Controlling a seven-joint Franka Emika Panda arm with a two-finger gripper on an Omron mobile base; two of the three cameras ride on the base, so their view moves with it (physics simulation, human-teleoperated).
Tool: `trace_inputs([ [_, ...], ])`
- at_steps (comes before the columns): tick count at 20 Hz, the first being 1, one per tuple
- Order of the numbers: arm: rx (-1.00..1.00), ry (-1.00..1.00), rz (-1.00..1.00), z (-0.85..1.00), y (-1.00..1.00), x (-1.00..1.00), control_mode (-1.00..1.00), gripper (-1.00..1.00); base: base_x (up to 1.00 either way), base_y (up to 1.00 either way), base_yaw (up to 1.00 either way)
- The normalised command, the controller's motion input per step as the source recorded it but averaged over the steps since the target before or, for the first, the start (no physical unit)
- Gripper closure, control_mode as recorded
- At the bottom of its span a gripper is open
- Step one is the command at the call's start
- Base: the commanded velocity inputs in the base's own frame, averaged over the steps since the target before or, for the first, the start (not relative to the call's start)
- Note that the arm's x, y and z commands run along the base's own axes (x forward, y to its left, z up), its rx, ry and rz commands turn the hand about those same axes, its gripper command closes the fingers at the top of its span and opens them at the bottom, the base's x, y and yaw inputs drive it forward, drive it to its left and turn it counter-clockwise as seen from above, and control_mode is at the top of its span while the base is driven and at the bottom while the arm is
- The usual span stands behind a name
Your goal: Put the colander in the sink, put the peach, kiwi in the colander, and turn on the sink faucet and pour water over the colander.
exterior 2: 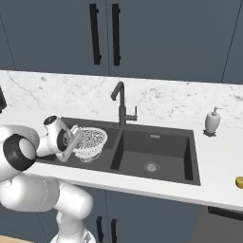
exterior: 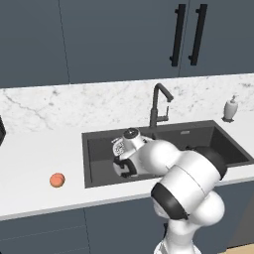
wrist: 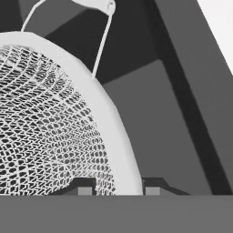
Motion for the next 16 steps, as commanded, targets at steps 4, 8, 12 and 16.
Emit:
trace_inputs([
  [4,0.04,0.00,-0.11,-0.45,0.00,0.00,-1.00,1.00,0.00,0.00,0.00],
  [8,0.09,-0.03,-0.15,-0.42,0.00,0.00,-1.00,1.00,0.00,0.00,0.00],
  [12,0.12,-0.08,-0.21,-0.30,0.00,0.04,-1.00,1.00,0.00,0.00,0.00],
  [16,0.14,-0.15,-0.23,-0.21,0.00,0.23,-1.00,1.00,0.00,0.00,0.00],
])
